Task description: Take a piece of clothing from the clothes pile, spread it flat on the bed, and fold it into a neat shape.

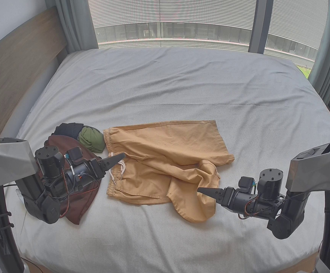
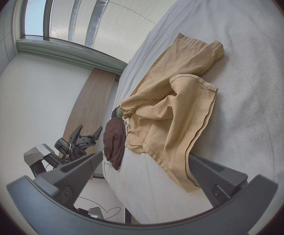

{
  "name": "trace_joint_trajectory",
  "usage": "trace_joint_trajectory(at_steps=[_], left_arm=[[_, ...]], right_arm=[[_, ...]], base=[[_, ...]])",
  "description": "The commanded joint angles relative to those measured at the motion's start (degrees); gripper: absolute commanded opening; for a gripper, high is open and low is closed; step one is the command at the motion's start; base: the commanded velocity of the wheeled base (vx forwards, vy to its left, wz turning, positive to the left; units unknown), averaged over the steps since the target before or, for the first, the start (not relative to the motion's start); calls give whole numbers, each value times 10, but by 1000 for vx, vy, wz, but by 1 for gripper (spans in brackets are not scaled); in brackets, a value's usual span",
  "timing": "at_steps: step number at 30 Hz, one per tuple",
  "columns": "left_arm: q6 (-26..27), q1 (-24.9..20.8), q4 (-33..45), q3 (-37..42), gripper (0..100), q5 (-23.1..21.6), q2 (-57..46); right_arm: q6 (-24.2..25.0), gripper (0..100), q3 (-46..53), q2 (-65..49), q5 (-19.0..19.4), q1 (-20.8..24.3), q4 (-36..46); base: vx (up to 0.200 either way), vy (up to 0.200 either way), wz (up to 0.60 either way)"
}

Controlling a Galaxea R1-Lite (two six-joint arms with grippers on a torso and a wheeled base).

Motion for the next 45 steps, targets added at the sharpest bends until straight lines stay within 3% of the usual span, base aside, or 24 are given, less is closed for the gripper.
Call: trace_joint_trajectory(at_steps=[1,10,11,20,30,35,45], left_arm=[[0,1,0,0,100,0,0],[0,1,0,-1,100,0,-2],[0,1,0,-1,100,0,-2],[0,1,0,-1,100,0,-3],[0,0,0,0,100,0,-4],[0,0,0,-1,100,0,0],[0,1,0,1,100,0,4]], right_arm=[[0,100,-4,19,1,-4,-1],[-3,100,-21,50,-2,-4,-1],[-3,0,-23,51,-2,-3,-1],[-3,0,-19,44,-4,-12,-1],[-10,0,35,-47,-5,-79,1],[-56,0,46,-53,-6,-114,2],[-84,0,25,7,-7,-128,2]], base=[[0,0,0],[0,0,0],[0,0,0],[0,0,0],[0,0,0],[0,0,0],[0,0,0]])
